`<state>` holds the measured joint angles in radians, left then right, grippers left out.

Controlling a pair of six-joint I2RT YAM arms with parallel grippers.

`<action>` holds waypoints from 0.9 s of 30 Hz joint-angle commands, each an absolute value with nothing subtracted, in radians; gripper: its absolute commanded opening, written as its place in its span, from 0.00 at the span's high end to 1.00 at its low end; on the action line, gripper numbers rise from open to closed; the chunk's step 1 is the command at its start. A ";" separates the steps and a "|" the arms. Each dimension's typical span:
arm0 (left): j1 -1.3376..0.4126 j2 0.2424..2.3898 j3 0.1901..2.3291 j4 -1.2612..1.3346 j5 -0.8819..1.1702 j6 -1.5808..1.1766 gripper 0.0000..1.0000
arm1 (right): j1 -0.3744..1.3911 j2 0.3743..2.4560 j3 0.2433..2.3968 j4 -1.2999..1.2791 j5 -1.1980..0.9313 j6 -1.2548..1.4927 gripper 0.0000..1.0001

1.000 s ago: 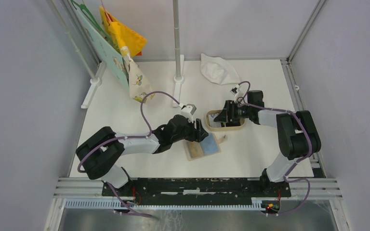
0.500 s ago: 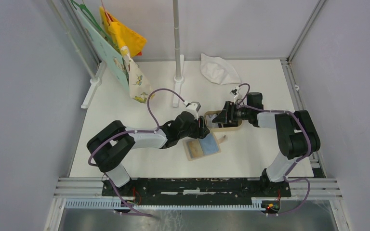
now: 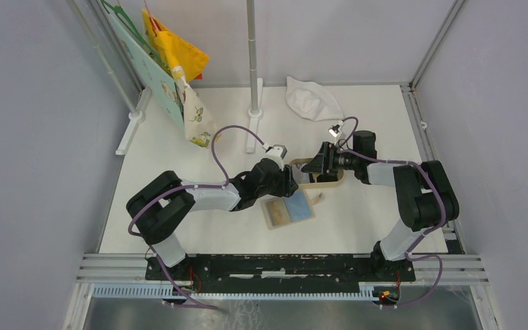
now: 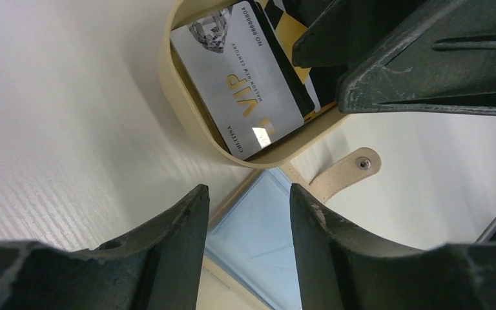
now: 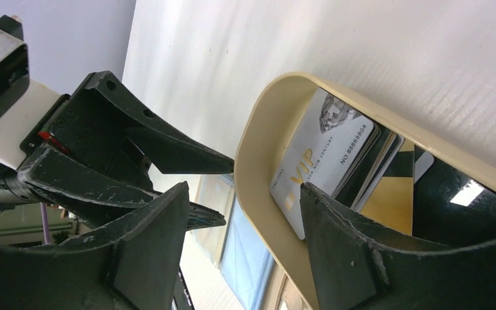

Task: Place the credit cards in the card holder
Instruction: Pick up the credit card from the storage box.

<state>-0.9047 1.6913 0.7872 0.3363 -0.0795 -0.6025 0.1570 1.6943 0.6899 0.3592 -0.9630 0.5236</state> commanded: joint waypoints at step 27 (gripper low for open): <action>-0.900 1.746 0.946 0.238 -0.186 -0.503 0.67 | 0.218 1.712 0.756 0.240 -0.692 0.472 0.28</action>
